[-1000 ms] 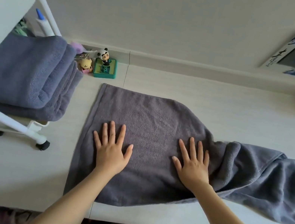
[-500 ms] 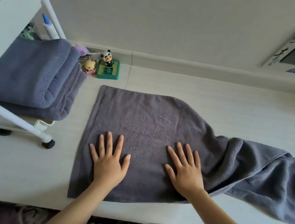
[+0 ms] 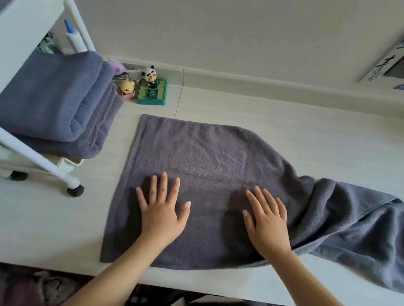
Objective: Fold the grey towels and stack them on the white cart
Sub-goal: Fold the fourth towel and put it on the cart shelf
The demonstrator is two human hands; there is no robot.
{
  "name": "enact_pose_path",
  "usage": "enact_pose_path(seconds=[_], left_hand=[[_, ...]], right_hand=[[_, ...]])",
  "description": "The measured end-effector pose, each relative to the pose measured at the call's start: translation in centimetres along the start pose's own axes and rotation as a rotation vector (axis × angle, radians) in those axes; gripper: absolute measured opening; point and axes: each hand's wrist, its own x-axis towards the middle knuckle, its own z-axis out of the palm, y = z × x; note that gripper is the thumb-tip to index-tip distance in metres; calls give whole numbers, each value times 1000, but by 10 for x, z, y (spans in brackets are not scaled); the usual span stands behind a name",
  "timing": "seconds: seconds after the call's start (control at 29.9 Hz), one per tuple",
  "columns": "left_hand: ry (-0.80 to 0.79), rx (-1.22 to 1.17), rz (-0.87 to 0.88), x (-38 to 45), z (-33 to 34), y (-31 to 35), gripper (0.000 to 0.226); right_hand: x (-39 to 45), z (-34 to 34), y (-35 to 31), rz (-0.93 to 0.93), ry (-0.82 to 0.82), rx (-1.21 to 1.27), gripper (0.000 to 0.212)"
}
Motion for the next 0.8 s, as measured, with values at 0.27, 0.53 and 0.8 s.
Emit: enact_pose_path(seconds=[0.27, 0.53, 0.8], left_hand=[[-65, -87, 117, 17, -13, 76, 64], [-33, -286, 295, 30, -15, 204, 74], [22, -410, 531, 50, 0, 334, 58]], right_hand=[[-13, -41, 72, 211, 185, 91, 53], [-16, -89, 195, 463, 153, 113, 42], [-14, -108, 302, 639, 77, 123, 40]])
